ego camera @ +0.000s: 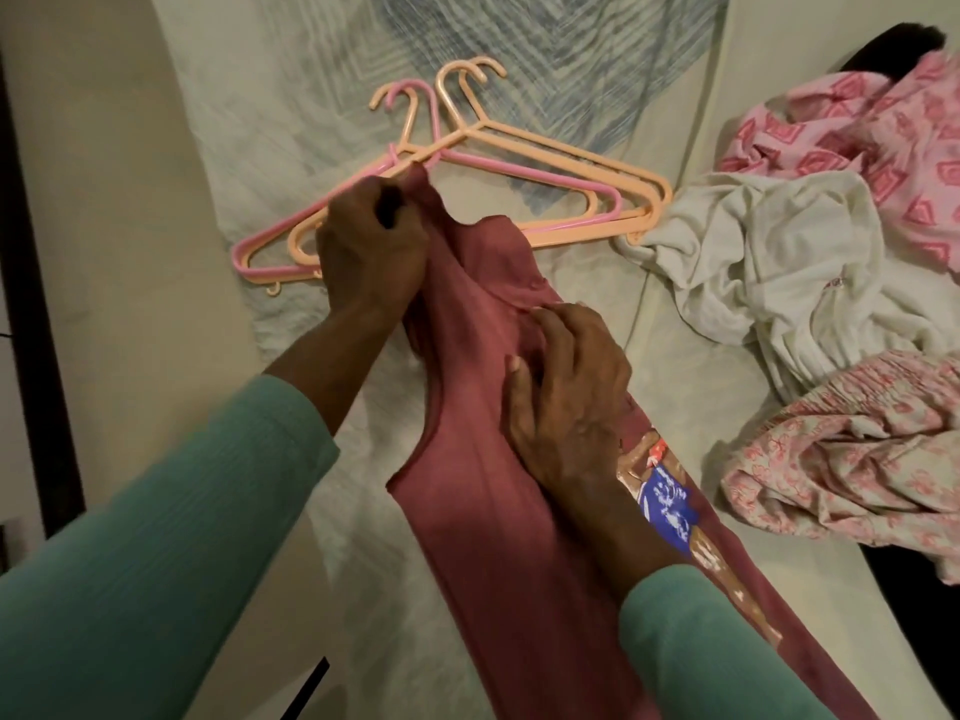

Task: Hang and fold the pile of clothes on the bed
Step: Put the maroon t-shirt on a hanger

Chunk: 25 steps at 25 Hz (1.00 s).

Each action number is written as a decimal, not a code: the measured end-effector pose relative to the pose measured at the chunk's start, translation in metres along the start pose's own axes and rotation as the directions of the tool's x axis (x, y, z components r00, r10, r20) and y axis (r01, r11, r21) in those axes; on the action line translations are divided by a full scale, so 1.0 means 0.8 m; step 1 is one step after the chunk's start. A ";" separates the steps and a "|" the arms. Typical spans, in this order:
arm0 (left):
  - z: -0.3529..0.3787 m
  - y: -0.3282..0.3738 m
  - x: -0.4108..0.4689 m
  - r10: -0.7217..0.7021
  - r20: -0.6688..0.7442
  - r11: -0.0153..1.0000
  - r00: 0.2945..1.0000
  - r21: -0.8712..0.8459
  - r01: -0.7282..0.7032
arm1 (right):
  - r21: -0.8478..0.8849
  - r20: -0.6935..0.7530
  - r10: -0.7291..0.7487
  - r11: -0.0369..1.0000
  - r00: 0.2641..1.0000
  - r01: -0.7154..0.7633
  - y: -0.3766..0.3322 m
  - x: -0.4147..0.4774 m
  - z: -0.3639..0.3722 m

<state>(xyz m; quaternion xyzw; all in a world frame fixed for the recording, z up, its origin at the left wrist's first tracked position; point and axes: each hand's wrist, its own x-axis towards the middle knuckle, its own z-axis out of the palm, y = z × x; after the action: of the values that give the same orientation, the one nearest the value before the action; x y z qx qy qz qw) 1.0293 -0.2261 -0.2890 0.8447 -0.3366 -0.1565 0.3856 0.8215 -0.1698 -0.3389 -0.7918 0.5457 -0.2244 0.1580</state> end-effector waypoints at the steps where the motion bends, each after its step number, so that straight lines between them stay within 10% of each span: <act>1: -0.006 -0.005 0.020 -0.059 0.038 0.997 0.998 0.061 0.057 | -0.079 0.060 -0.019 0.997 0.998 0.024 -0.003 0.004 0.009; 4: -0.017 -0.013 0.060 -0.159 0.191 0.970 0.969 0.210 0.118 | -0.232 0.149 -0.027 0.971 0.988 0.062 0.000 0.005 0.022; 12: -0.022 -0.030 0.095 -0.143 0.465 0.985 0.874 0.155 0.078 | 0.166 0.004 0.399 0.904 0.917 -0.394 -0.044 0.098 0.002; 18: -0.047 -0.031 0.110 -0.164 0.715 0.973 0.680 0.002 0.232 | 0.027 0.331 0.255 0.960 0.909 -0.279 -0.039 0.207 -0.007; 25: -0.047 -0.036 0.120 -0.187 0.721 0.941 0.667 -0.065 0.334 | -0.025 0.189 0.147 0.989 0.971 -0.145 -0.043 0.227 0.000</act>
<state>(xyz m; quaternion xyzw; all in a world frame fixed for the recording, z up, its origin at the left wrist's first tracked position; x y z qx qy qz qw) 1.1313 -0.2583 -0.2868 0.7185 -0.3168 -0.5523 0.2801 0.9041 -0.3270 -0.2890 -0.7681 0.5861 -0.1325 0.2213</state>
